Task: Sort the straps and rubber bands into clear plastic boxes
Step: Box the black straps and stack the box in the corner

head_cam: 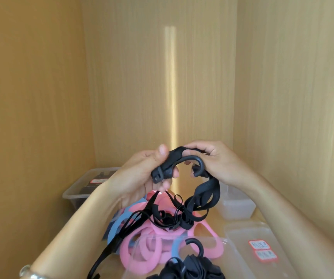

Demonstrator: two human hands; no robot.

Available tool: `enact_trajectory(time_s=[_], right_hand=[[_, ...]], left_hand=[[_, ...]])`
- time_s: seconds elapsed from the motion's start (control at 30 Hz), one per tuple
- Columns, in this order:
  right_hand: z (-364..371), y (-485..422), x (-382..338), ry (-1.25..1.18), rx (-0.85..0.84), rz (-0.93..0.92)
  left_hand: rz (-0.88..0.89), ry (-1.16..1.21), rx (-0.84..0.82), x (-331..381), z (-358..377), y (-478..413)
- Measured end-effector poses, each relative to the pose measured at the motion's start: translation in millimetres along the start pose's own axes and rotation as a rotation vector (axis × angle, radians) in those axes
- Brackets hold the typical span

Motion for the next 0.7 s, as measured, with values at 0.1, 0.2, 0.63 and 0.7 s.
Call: enact_trajectory(time_s=[0.1,0.2,0.63,0.7], right_hand=[[0.0,1.6,1.2,0.013,-0.012,0.003],[8.7,2.3,6.8,0.151,-0.085,0.039],[31.3,15.2,16.7,0.373,-0.324,0.293],[23.8,13.2,12.7,0.454,-0.282,0.272]], left_hand=[[0.000,0.033,0.024,-2.3,-0.2,-1.5],[0.078,0.088,0.131,10.0,-7.1,0.0],[0.070,-0.322,0.675,13.6,-54.4,16.3],[0.079,-0.640,0.738,19.2,-55.2,19.1]])
Point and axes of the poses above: each hand's wrist, its own y-axis away from the middle knuckle, its own z-axis out of the palm, x = y × z, the point moved 10 cm from there along -y, towards the middle knuckle, and after that the axes turned 3 degrees about -x, right-handed, at the moved point
